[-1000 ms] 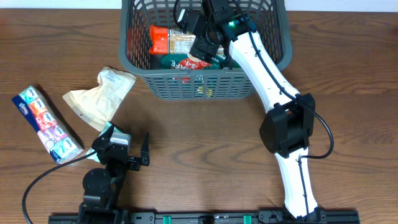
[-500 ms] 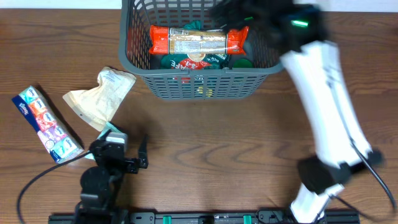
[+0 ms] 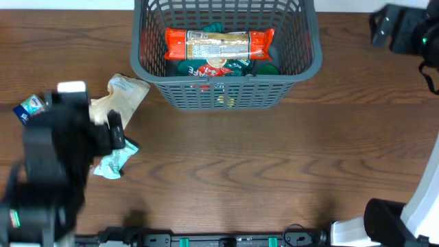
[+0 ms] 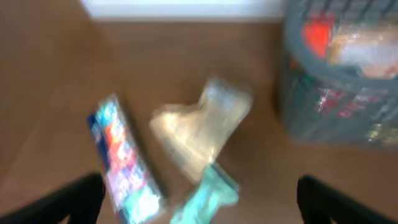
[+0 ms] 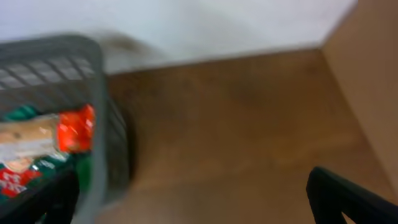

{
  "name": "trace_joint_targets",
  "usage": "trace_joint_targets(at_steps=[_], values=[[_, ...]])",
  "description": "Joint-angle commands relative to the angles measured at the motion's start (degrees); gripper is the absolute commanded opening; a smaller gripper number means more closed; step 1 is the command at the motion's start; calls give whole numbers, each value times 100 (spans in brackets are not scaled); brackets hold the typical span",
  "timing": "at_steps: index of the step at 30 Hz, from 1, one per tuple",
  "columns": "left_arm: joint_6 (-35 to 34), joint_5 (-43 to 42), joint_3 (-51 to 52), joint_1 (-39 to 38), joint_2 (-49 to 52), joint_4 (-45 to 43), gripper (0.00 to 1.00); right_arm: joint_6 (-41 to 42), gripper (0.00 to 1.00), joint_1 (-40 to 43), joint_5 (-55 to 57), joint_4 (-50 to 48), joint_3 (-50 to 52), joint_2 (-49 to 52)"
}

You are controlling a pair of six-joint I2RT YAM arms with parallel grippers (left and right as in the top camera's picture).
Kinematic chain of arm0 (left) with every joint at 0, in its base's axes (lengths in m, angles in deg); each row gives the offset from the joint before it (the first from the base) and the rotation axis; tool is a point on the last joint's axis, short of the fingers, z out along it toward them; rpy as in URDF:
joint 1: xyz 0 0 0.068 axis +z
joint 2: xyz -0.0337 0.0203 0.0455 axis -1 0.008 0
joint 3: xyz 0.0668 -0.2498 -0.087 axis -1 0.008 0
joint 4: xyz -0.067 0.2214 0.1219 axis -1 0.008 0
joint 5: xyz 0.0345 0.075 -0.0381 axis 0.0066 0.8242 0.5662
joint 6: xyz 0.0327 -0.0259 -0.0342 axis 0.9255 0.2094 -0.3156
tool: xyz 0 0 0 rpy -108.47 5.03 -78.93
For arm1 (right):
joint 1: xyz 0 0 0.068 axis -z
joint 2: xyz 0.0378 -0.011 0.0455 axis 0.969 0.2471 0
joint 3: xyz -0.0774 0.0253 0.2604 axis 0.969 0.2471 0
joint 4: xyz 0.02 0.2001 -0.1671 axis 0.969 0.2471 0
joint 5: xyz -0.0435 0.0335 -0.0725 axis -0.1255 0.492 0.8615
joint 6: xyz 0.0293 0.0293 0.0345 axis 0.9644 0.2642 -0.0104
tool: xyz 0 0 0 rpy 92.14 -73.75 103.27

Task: Pack container
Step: 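Retract the right arm and grasp the beige paper pouch with the left gripper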

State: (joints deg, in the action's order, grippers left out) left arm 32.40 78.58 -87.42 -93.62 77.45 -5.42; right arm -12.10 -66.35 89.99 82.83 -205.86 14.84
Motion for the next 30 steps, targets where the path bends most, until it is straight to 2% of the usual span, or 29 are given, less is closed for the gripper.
trace_joint_targets(at_steps=[1, 5, 8, 10, 21, 30], values=[[-4, 140, -1178, 249, 1176, 765, 98, 205, 99, 160, -9, 260, 55, 243], [1027, -442, -2085, 546, 2356, 1161, 98, 205, 99, 203, -9, 503, 98, 472], [1751, -927, -2177, 743, 2968, 966, 98, 205, 99, 203, -11, 581, 105, 612], [2052, -964, -2177, 833, 3322, 866, 99, 203, 99, 197, -11, 619, 107, 688], [2970, -964, -2177, 1305, 4710, 125, 99, 140, 99, 203, -4, 459, 107, 885], [3193, -1368, -2166, 1478, 5871, -160, 99, 140, 99, 205, -2, 267, 107, 887]])
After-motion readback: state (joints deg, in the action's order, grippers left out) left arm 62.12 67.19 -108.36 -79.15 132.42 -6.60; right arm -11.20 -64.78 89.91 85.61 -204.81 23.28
